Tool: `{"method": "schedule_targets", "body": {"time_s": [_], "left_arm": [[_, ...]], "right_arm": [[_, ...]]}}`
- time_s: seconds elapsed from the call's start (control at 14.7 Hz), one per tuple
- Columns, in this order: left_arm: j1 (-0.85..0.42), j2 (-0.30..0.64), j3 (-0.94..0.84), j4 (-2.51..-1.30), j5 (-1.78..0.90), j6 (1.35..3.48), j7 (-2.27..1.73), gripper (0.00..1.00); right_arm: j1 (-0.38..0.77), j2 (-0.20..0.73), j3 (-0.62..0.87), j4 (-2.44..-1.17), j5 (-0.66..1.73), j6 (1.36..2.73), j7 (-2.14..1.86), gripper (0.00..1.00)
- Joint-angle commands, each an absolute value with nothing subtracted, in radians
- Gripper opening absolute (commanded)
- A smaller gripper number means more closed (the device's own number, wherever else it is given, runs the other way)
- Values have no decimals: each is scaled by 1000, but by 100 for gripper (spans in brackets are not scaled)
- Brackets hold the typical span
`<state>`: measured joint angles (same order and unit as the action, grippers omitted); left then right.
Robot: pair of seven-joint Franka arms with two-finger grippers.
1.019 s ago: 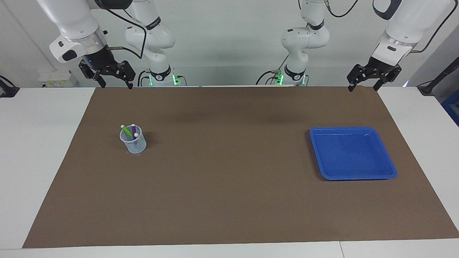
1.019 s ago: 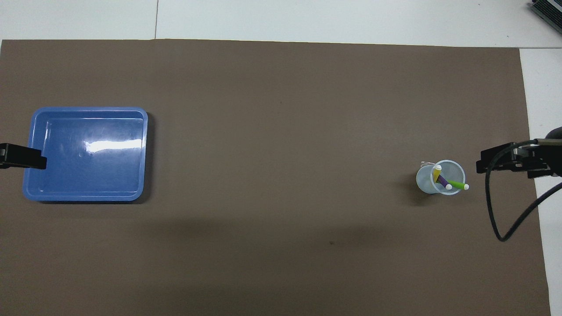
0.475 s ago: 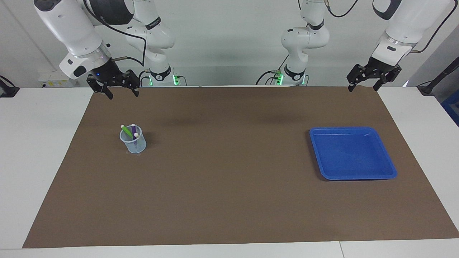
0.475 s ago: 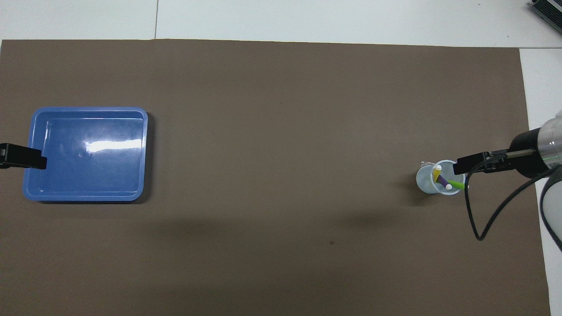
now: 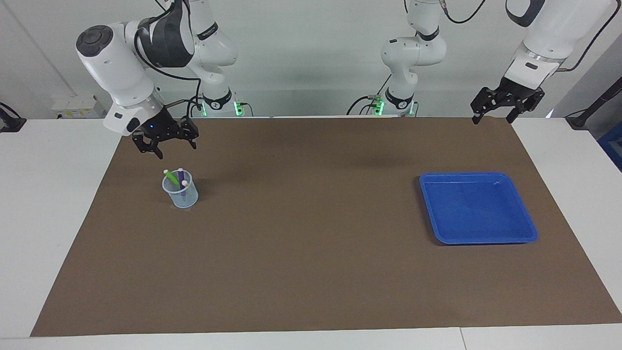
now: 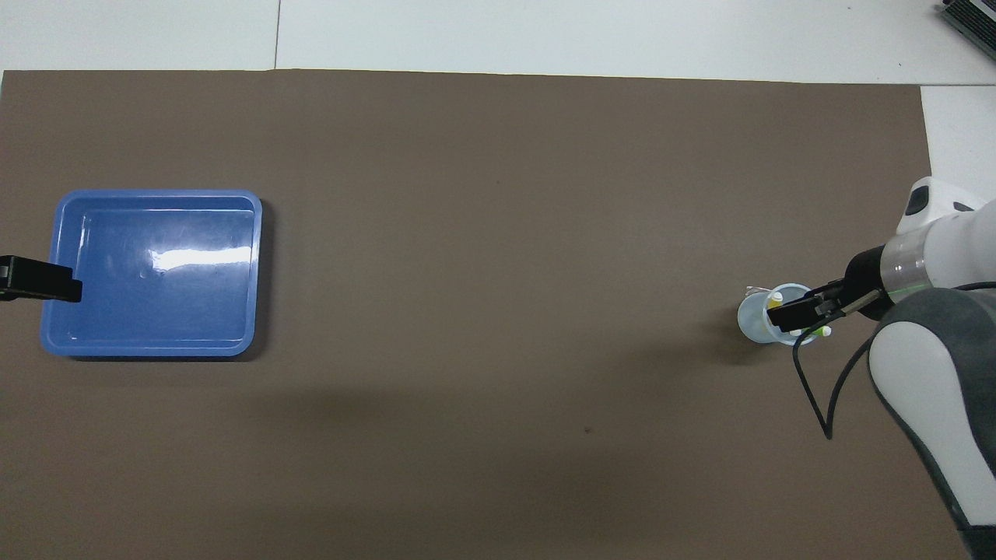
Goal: Right arm passes pens to left for tray arrangement
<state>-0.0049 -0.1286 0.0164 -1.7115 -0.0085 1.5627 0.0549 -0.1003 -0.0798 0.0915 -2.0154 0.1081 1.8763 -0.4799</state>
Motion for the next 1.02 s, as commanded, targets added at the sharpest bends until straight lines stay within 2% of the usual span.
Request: {"method": "schedule_targets", "body": {"time_s": [0.0,0.2,0.54,0.95], "left_arm": [[11,-175,21,-1769,-98,1542,-27,100],[3,-186,20,-1781,-167,1511,-217,100],[15,-196,23,-1799,-414,1506,-706,100],[17,-242,23,-1899,-593,1663,-1053,100]], "right_arm": [[-110,-49,91,-2043,114,1913,-630,83],[-126,-20,91,-2051,94,1963,-716,53],[-123,14,91,-2054,58,2029,-719,53],[-118,40,92,-2091,60,2077,-680,53]]}}
